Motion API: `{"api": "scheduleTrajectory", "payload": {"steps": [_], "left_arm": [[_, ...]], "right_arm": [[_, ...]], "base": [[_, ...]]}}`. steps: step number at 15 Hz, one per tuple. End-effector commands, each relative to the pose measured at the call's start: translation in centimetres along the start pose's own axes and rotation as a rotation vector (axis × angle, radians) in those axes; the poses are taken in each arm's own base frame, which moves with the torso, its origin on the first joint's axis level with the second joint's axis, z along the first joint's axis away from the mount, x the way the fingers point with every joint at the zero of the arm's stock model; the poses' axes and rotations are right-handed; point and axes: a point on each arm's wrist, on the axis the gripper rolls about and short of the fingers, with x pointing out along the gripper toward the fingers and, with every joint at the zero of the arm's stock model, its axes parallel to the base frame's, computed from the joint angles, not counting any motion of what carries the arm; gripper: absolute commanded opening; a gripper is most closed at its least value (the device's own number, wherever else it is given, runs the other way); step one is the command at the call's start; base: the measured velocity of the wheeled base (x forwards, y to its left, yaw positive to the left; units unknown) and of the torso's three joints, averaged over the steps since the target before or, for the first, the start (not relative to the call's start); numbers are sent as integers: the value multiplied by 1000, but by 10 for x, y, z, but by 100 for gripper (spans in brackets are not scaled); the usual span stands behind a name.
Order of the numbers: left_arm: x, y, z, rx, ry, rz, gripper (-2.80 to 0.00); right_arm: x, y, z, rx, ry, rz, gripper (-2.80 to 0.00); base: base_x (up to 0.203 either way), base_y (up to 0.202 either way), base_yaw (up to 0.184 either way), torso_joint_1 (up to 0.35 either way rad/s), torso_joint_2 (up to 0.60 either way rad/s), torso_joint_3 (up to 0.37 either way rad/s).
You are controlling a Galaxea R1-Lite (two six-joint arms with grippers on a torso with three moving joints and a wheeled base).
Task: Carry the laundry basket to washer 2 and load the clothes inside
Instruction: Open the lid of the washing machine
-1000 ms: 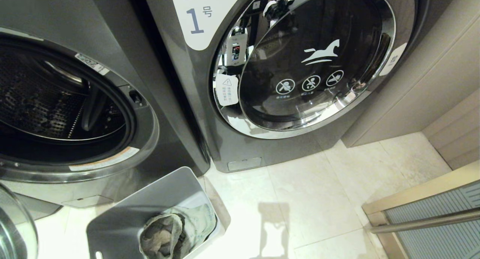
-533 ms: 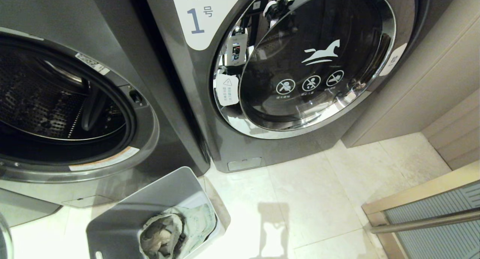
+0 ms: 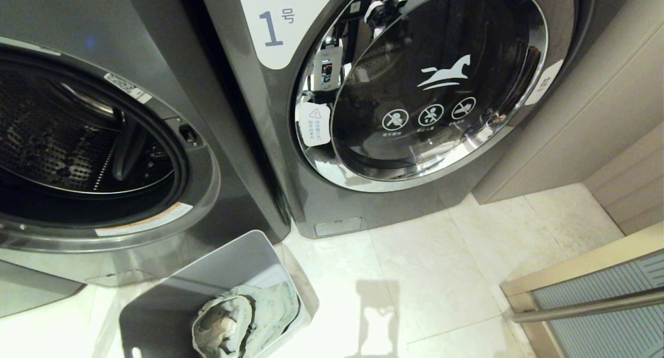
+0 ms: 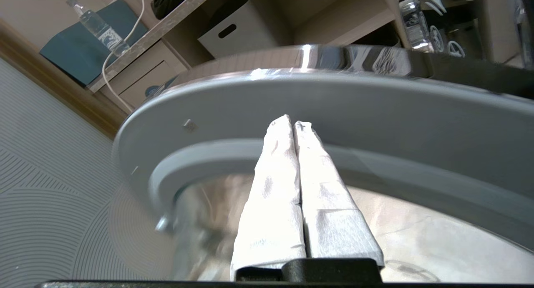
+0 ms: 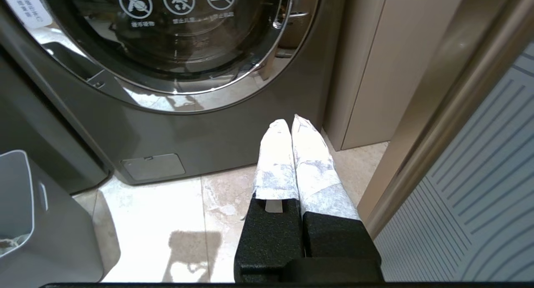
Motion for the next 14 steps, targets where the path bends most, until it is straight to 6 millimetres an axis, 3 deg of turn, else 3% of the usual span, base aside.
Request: {"api": "scheduleTrajectory", "payload": {"steps": [1, 14], "left_arm": [[17, -9, -9, 16, 25, 13, -280], [24, -12, -8, 13, 24, 11, -280]], "right_arm": [[1, 0, -11, 0, 39, -1, -280], [1, 0, -11, 0, 39, -1, -280]], "base": [[0, 0, 0, 0, 0, 0], [0, 0, 0, 0, 0, 0]]}}
